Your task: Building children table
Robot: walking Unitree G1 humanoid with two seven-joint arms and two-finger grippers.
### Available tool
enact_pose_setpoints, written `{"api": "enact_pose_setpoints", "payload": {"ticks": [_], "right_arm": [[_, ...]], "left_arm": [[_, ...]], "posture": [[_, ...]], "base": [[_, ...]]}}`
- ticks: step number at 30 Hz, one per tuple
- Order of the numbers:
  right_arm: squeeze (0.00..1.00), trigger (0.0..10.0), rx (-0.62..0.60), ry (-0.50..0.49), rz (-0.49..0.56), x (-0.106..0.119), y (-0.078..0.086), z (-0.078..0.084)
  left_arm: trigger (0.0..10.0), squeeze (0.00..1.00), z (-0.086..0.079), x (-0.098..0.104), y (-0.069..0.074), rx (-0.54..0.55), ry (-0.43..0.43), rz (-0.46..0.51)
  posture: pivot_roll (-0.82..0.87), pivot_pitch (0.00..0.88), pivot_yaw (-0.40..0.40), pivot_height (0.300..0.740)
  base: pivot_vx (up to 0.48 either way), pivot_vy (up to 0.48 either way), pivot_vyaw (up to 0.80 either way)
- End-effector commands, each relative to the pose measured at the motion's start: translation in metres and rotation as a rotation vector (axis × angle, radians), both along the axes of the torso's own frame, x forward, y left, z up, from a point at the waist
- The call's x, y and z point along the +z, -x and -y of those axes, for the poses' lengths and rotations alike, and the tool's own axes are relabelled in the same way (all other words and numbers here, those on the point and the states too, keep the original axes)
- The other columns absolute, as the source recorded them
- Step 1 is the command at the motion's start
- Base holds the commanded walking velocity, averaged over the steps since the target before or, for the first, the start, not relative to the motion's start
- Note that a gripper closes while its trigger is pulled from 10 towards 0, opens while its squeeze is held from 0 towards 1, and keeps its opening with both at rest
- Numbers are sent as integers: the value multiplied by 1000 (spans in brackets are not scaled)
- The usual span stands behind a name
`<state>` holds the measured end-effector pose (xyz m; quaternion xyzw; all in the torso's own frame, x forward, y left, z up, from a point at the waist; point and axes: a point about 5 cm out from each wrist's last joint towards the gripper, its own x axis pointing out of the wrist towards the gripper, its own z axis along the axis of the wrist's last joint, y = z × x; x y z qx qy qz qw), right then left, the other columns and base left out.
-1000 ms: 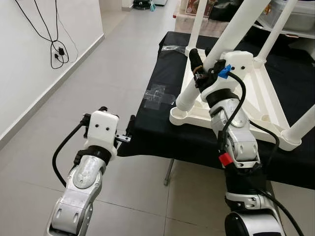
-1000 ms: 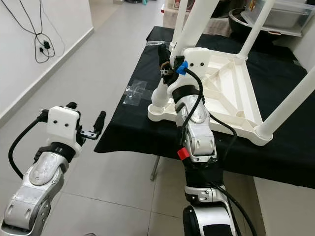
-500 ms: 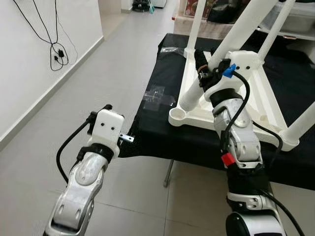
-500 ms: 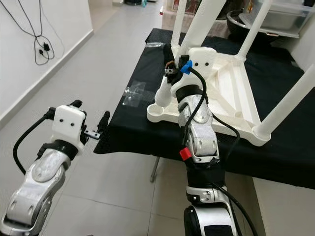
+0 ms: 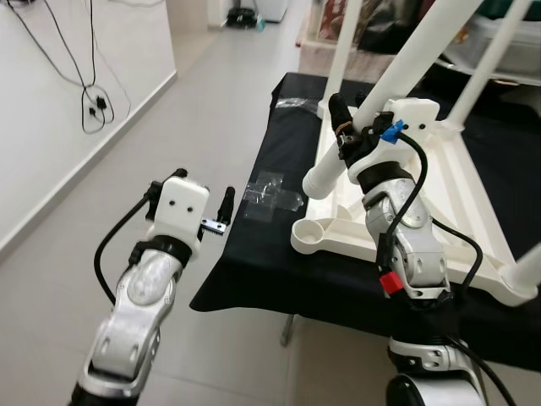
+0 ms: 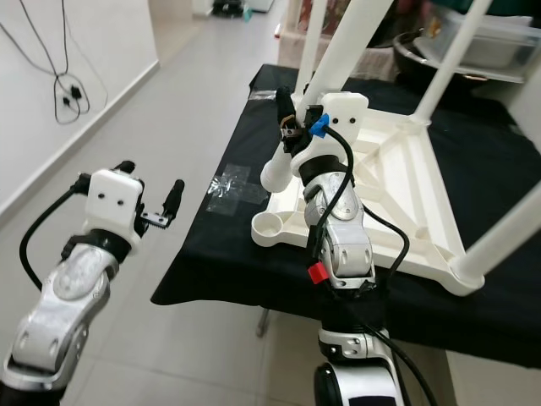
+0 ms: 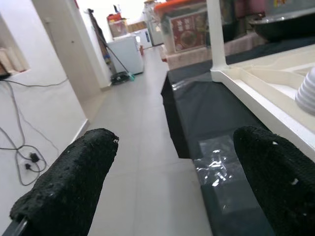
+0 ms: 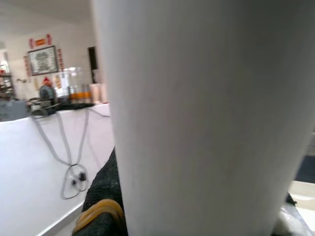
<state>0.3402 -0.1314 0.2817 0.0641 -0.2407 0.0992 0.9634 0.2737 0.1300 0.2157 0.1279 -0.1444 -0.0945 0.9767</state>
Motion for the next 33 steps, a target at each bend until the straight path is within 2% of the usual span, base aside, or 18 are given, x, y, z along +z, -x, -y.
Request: {"api": "enact_pose_setpoints", "payload": {"ticks": [1,4,10,18,19,20,21,22,23,24,25,27,28,29,30,32,33], "right_arm": [[0,10000,-12,-7,8,1,2,5],[0,10000,-15,-6,12,2,2,6],[0,10000,-17,-6,19,4,2,7],[0,10000,-12,36,22,10,-4,16],[0,10000,15,49,15,12,-6,18],[0,10000,93,77,8,16,-11,20],[0,10000,93,77,8,16,-11,20],[0,10000,160,100,1,20,-15,24],[0,10000,288,135,-22,23,-18,28],[0,10000,288,135,-22,23,-18,28],[0,10000,420,175,-62,23,-19,33],[0,10000,573,223,-112,20,-18,43],[0,10000,573,223,-112,20,-18,43],[0,10000,650,270,-115,18,-16,47],[0,10000,650,270,-115,18,-16,47],[0,10000,801,334,-132,12,-11,50],[0,10000,801,334,-132,12,-11,50]], "left_arm": [[10000,0,4,-4,1,-25,-14,-5],[10000,0,3,-3,0,-21,9,-7],[10000,0,3,-3,-2,-19,39,-20],[10000,0,7,-15,6,-62,53,-79],[10000,0,10,-20,9,-98,57,-107],[10000,0,17,-27,14,-183,67,-157],[10000,0,17,-27,14,-183,67,-157],[10000,0,22,-33,21,-259,65,-187],[10000,0,24,-39,28,-315,80,-229],[10000,0,24,-39,28,-315,80,-229],[10000,0,26,-44,35,-362,83,-258],[10000,0,27,-51,46,-420,91,-299],[10000,0,27,-51,46,-420,91,-299],[10000,0,30,-55,53,-461,118,-336],[10000,0,30,-55,53,-461,118,-336],[10000,0,35,-60,68,-549,146,-389],[10000,0,35,-60,68,-549,146,-389]], "posture": [[82,65,-81,740],[84,50,-81,740],[86,35,-80,740],[83,9,-82,740],[84,8,-79,740],[82,15,-82,740],[82,15,-82,740],[81,17,-84,740],[79,21,-87,740],[79,21,-87,740],[78,28,-89,740],[76,40,-90,740],[76,40,-90,740],[77,49,-90,740],[77,49,-90,740],[75,65,-93,740],[75,65,-93,740]], "base": [[379,0,0],[339,0,0],[0,0,0],[0,0,0],[0,0,0],[0,0,0],[0,0,0],[0,0,0],[0,0,0],[0,0,0],[0,0,0],[0,0,0],[0,0,0],[0,0,0],[0,0,0],[0,0,0],[0,0,0]]}}
